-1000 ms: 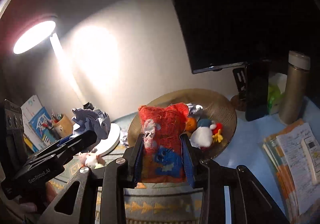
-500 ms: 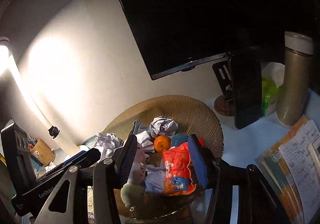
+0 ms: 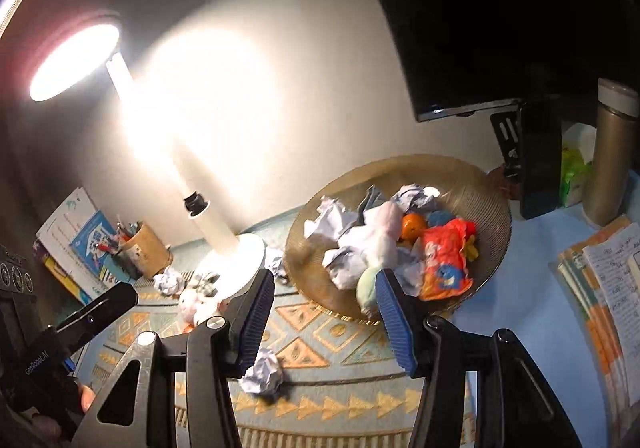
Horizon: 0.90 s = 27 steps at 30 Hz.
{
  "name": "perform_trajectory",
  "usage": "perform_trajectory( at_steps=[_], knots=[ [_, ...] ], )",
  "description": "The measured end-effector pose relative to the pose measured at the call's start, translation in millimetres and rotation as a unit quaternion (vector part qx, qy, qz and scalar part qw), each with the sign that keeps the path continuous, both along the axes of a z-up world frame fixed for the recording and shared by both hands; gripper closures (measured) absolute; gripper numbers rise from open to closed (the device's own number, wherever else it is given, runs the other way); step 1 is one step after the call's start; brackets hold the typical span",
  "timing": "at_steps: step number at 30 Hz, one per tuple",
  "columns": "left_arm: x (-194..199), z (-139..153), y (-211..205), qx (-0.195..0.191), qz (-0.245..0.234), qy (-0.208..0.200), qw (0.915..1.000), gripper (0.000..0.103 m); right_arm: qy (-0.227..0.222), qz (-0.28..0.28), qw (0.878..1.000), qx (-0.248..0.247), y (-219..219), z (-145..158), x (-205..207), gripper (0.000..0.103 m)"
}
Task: Organize objects
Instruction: 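Withdraw both tools from the bowl back toward the rug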
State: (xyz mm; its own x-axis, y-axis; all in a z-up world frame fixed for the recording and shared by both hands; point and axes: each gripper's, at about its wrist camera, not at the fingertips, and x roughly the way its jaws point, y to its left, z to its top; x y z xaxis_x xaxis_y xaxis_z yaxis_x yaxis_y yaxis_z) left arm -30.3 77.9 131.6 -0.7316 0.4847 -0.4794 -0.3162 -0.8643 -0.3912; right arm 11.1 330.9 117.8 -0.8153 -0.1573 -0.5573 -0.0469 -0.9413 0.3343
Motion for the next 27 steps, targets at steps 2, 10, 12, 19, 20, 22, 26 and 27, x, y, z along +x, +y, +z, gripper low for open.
perform_trajectory(
  at_steps=[2, 10, 12, 19, 20, 22, 26, 27],
  knots=[
    [11.2, -17.3, -19.8, -0.019, 0.034, -0.006, 0.9992, 0.030, -0.017, 0.021, 1.000, 0.006, -21.4, -16.9, 6.4, 0.052],
    [9.7, -97.5, -73.7, -0.022, 0.096, -0.080, 0.9919, 0.030, -0.065, 0.040, 0.993, 0.085, -65.8, -91.6, 7.0, 0.052],
    [10.8, -95.9, -76.5, -0.012, 0.094, -0.071, 0.9930, 0.030, -0.079, 0.051, 0.992, 0.084, -67.8, -101.6, 2.6, 0.052],
    [2.5, -105.5, -74.7, -0.018, 0.086, -0.099, 0.9912, 0.030, -0.094, 0.065, 0.989, 0.092, -72.3, -109.3, -3.2, 0.048],
    [2.9, -105.8, -74.5, -0.019, 0.087, -0.099, 0.9911, 0.030, -0.090, 0.064, 0.989, 0.096, -73.7, -108.2, -2.0, 0.044],
    [3.1, -106.7, -73.7, -0.023, 0.089, -0.104, 0.9903, 0.030, -0.085, 0.061, 0.989, 0.106, -76.3, -106.2, -0.3, 0.040],
    [1.7, -107.1, -71.8, -0.033, 0.094, -0.111, 0.9887, 0.030, -0.089, 0.062, 0.988, 0.114, -79.4, -106.0, -2.4, 0.040],
    [-0.4, -106.4, -70.3, -0.041, 0.092, -0.115, 0.9882, 0.030, -0.090, 0.062, 0.988, 0.110, -78.8, -105.5, -3.7, 0.040]
  ],
)
